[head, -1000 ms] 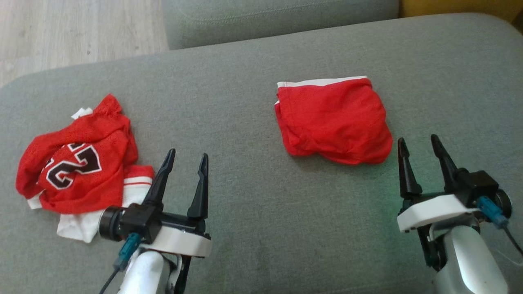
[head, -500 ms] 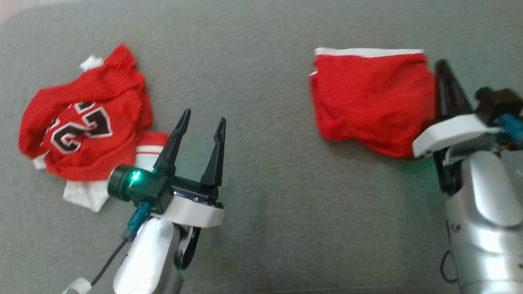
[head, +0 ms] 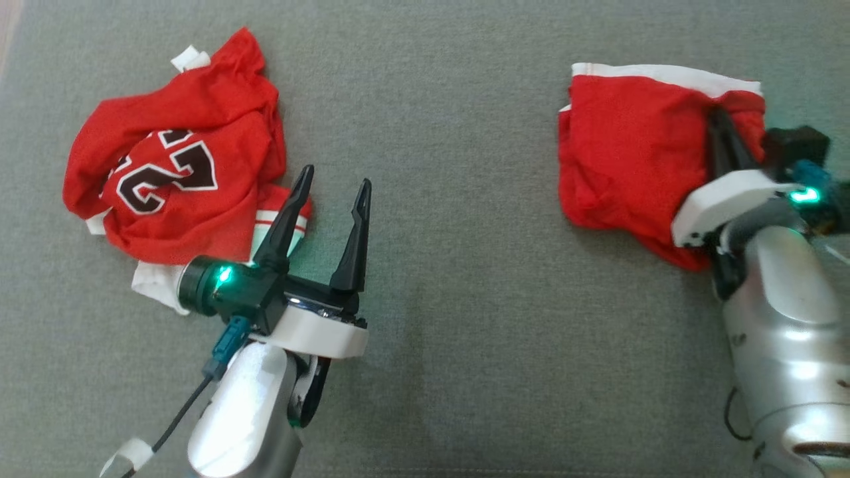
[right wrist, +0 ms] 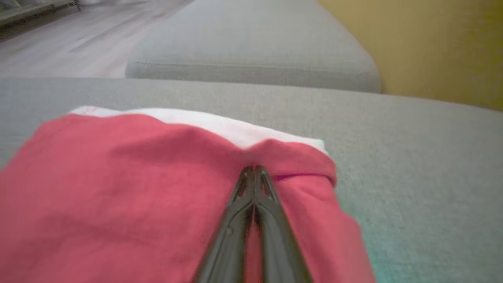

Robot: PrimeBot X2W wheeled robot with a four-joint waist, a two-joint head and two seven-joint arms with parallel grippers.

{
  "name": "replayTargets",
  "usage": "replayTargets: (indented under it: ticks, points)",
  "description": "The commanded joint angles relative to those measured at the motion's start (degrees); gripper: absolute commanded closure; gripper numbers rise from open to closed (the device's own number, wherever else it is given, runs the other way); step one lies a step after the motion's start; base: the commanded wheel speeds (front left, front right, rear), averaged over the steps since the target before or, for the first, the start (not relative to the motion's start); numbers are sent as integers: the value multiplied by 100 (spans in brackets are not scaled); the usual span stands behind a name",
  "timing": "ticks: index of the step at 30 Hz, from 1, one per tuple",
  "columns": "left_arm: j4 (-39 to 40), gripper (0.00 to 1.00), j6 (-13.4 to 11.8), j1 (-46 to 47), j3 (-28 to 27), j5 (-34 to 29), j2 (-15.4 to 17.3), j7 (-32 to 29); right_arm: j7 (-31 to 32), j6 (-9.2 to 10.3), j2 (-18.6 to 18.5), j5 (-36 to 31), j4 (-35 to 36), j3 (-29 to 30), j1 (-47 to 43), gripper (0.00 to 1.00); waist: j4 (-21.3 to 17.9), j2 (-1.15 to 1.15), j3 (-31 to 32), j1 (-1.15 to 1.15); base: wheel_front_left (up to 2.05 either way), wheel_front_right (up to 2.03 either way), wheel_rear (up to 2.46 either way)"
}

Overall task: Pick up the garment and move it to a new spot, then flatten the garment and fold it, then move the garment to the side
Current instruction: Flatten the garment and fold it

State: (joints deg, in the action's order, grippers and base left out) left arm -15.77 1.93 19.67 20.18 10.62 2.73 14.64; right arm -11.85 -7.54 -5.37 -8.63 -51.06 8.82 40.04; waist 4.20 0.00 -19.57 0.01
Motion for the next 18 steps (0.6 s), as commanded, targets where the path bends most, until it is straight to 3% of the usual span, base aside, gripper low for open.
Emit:
replayTargets:
  ticks: [1,8,14,18]
  points:
    - [162,0,-36,111,-186,16,15,36,-121,5,111,29,141,-229,181,100,-52,0,68,-1,0,0,0]
    - [159,0,-32,74,-190,29,15,36,-300,5,243,683,246,-1428,117,100,-125,0,255,-1,0,0,0]
    - [130,0,-10,67,-170,48,15,36,91,5,247,1261,-365,-2683,-100,100,-80,0,348,-1,0,0,0]
    - [105,0,-29,-15,-210,30,15,36,-2,5,248,1514,-562,-2948,-123,100,-142,0,444,-1,0,0,0]
